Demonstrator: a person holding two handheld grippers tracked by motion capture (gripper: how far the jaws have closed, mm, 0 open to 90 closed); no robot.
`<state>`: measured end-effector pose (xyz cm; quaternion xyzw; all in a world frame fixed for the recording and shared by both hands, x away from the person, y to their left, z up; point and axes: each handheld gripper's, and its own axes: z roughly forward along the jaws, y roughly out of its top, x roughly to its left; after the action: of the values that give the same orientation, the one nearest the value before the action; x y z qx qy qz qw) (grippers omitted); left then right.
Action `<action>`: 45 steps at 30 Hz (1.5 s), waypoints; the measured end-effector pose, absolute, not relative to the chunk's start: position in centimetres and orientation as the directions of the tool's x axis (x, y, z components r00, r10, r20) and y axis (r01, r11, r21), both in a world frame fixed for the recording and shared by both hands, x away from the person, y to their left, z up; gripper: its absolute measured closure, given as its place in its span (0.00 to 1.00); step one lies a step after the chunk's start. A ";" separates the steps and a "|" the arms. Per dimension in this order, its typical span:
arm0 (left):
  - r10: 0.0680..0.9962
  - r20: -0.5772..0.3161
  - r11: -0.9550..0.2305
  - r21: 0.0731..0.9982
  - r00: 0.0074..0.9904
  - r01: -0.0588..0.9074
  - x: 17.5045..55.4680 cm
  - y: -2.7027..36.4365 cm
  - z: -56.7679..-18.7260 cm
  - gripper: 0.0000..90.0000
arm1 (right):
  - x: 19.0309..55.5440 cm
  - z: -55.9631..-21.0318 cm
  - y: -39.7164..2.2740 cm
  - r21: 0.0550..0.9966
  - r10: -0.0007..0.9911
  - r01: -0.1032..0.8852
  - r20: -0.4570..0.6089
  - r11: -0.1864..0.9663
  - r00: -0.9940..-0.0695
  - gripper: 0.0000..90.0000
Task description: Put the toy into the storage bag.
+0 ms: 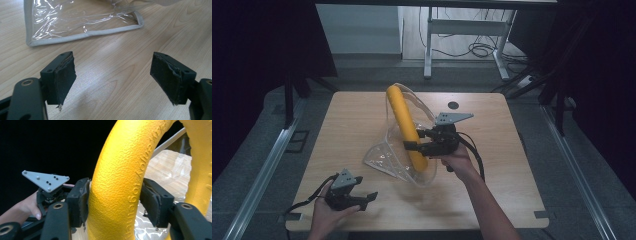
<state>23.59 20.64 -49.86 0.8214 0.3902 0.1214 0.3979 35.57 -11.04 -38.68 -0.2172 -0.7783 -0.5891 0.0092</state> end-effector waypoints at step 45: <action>0.739 -0.109 -0.382 0.745 0.665 0.547 23.5 20.5 -49.9 0.22 | 33.8 -39.9 -17.1 0.943 0.499 0.276 0.150 0.188 -0.854 0.37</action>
<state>23.48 20.53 -49.93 0.8223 0.3909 0.1217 0.3953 33.77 -17.11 -39.89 -0.2531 -0.7649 -0.5846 -0.0952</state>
